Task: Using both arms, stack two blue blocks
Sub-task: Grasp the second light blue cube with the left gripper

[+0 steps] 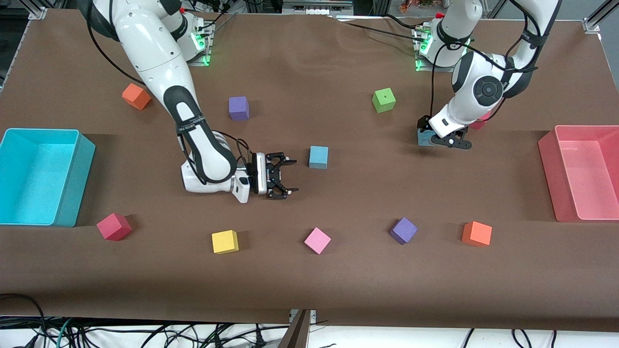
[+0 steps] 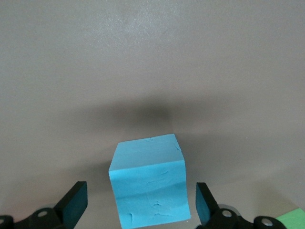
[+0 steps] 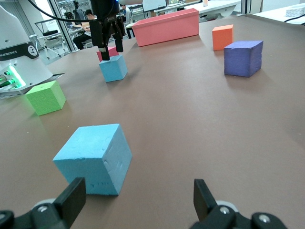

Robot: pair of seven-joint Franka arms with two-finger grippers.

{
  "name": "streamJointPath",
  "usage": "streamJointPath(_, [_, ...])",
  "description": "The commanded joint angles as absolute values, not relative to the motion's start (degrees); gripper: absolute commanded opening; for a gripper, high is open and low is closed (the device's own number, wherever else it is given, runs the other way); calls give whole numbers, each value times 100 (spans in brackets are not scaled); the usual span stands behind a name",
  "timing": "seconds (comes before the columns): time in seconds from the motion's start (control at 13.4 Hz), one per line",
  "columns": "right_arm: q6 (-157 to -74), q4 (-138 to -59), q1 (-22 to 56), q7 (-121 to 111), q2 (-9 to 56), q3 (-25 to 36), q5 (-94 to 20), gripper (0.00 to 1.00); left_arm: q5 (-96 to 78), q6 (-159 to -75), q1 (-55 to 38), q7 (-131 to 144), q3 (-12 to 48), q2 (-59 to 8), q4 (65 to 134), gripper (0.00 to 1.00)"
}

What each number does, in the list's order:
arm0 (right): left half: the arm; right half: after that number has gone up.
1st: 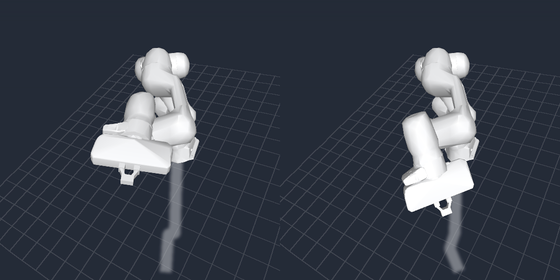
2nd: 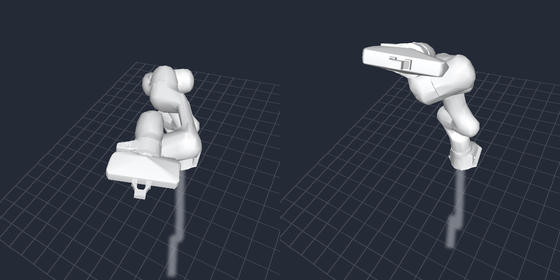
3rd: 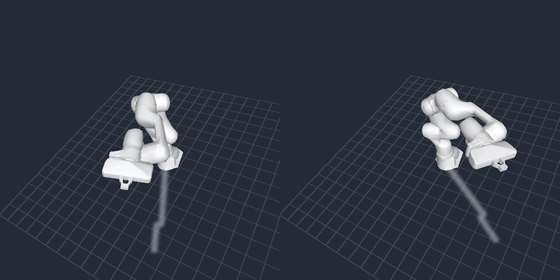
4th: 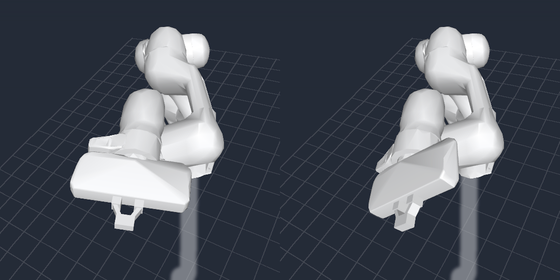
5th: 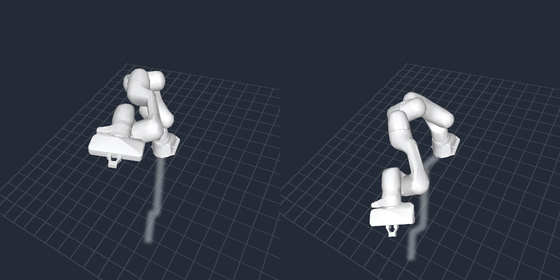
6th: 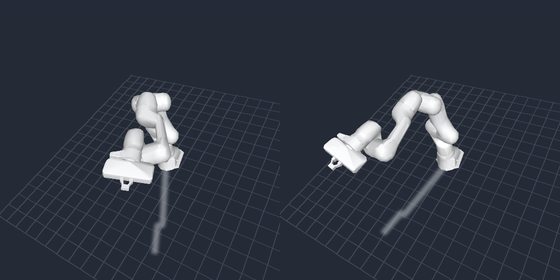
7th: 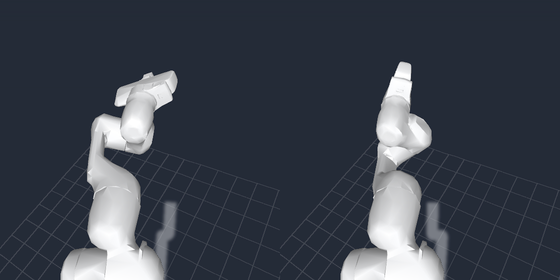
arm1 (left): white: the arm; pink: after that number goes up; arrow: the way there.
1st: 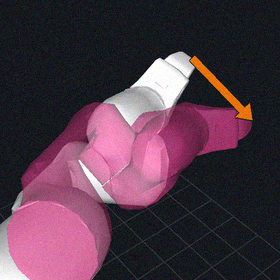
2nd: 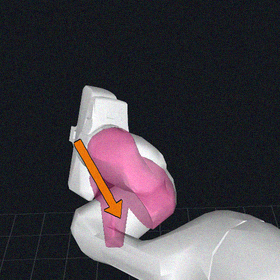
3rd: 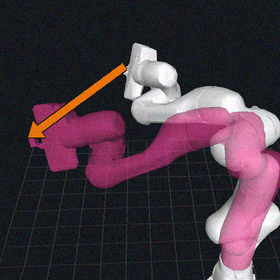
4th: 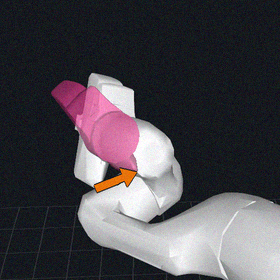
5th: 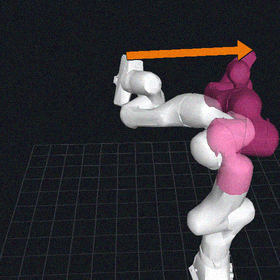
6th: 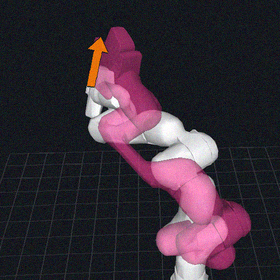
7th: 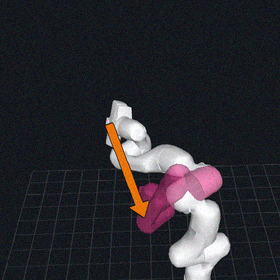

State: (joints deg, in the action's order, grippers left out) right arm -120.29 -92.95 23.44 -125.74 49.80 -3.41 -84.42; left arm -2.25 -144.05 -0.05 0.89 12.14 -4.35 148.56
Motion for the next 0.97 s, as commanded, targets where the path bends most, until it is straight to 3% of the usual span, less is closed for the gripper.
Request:
streamJointPath(0.0, [-12067, -9352, 2347, -12788, 4975, -360, -8613, 100, -343, -14904, 9, 88, 1248, -553, 15098, 100])
streamJointPath(0.3, [-12059, -9360, 2373, -12937, 5001, -369, -8622, 100, -343, -15091, -17, 464, 1248, -676, 15170, 98])
streamJointPath(0.45, [-12059, -9395, 2417, -12946, 5001, -360, -8622, 100, -360, -15091, -18, 571, 1335, -712, 15161, 53])
streamJointPath(0.52, [-12059, -9422, 2417, -12972, 5001, -369, -8622, 100, -360, -15091, -18, 571, 1336, -712, 15161, 39])
streamJointPath(0.67, [-12067, -9483, 2452, -13139, 5010, -369, -8640, 100, -360, -15091, -9, 571, 1336, -703, 15161, 30])
streamJointPath(0.9, [-12059, -9483, 2461, -13140, 5045, -378, -8640, 100, -369, -15030, -9, 606, 1371, -624, 15109, 30])
